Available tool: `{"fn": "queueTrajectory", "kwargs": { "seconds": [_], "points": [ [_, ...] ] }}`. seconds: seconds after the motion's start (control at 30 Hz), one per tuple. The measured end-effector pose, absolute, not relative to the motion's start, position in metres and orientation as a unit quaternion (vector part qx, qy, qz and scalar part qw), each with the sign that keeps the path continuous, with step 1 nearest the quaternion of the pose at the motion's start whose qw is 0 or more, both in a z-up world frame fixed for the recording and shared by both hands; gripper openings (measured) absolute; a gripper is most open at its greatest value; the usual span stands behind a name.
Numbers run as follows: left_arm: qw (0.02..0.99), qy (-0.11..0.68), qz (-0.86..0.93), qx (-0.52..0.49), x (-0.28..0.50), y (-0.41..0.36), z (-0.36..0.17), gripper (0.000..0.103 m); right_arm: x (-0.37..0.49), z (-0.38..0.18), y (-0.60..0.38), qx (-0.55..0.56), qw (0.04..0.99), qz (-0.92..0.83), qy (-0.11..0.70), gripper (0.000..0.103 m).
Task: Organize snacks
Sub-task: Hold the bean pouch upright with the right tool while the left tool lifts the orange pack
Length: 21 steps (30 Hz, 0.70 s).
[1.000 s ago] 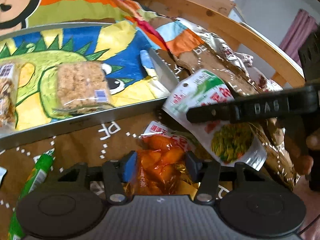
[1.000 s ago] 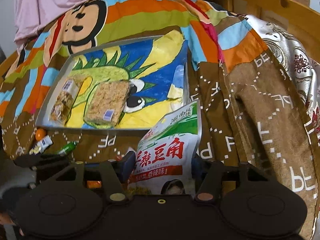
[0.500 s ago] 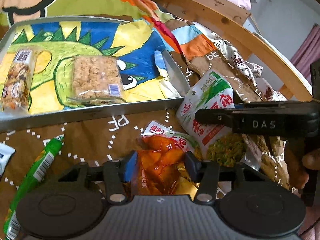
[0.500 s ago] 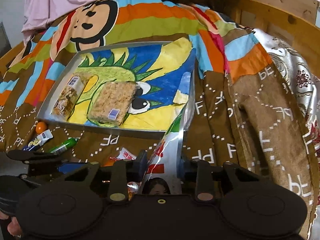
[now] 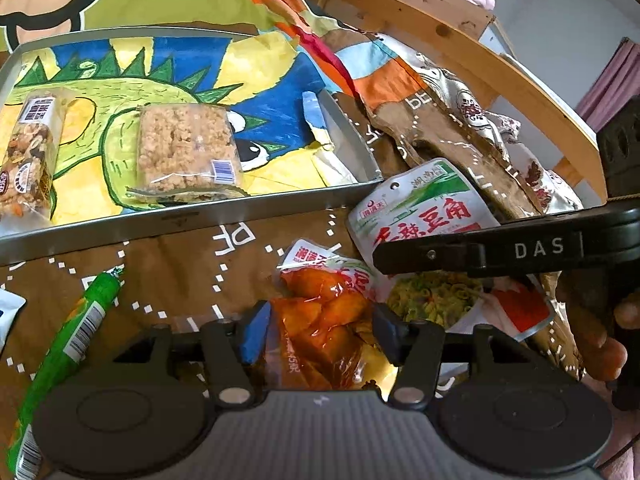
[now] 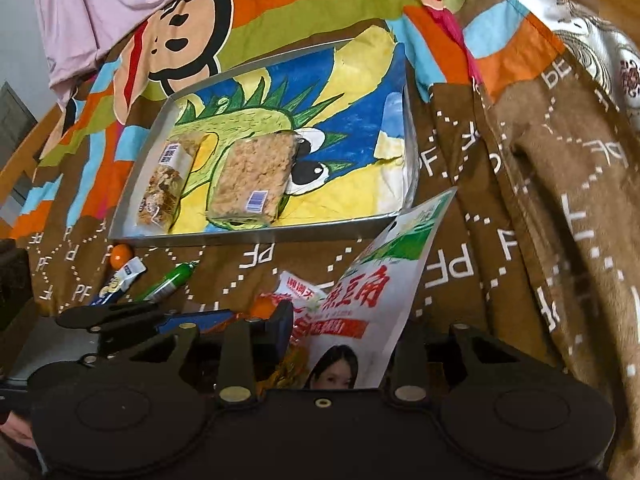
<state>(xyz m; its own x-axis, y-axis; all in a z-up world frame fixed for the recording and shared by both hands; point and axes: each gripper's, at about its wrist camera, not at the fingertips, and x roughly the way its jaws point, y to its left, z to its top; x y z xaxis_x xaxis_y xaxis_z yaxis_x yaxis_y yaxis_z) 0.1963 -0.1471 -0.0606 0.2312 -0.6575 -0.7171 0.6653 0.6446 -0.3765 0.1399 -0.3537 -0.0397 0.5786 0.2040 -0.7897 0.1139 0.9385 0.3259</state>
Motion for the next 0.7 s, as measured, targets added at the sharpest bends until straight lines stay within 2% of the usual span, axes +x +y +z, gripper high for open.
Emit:
{"fn": "queueTrajectory", "kwargs": {
  "seconds": [0.07,0.13,0.2,0.3,0.7],
  "points": [
    [0.782,0.456,-0.424,0.007,0.197,-0.147,-0.061,0.063,0.137,-0.039,-0.354,0.175,0.870,0.025,0.460,0.037],
    [0.781,0.456,-0.427,0.014,0.196,-0.148,-0.061,0.062,0.135,-0.037,-0.354,0.172,0.872,0.025,0.457,0.021],
    [0.783,0.451,-0.427,0.027,0.194,-0.150,-0.061,0.057,0.135,-0.036,-0.352,0.162,0.876,0.020,0.454,0.017],
    [0.786,0.450,-0.423,0.039,0.192,-0.152,-0.061,0.053,0.134,-0.035,-0.349,0.151,0.880,0.022,0.449,0.017],
    [0.788,0.463,-0.405,-0.024,0.200,-0.139,-0.054,0.052,0.133,-0.026,-0.354,0.150,0.904,0.025,0.400,0.016]
  ]
}}
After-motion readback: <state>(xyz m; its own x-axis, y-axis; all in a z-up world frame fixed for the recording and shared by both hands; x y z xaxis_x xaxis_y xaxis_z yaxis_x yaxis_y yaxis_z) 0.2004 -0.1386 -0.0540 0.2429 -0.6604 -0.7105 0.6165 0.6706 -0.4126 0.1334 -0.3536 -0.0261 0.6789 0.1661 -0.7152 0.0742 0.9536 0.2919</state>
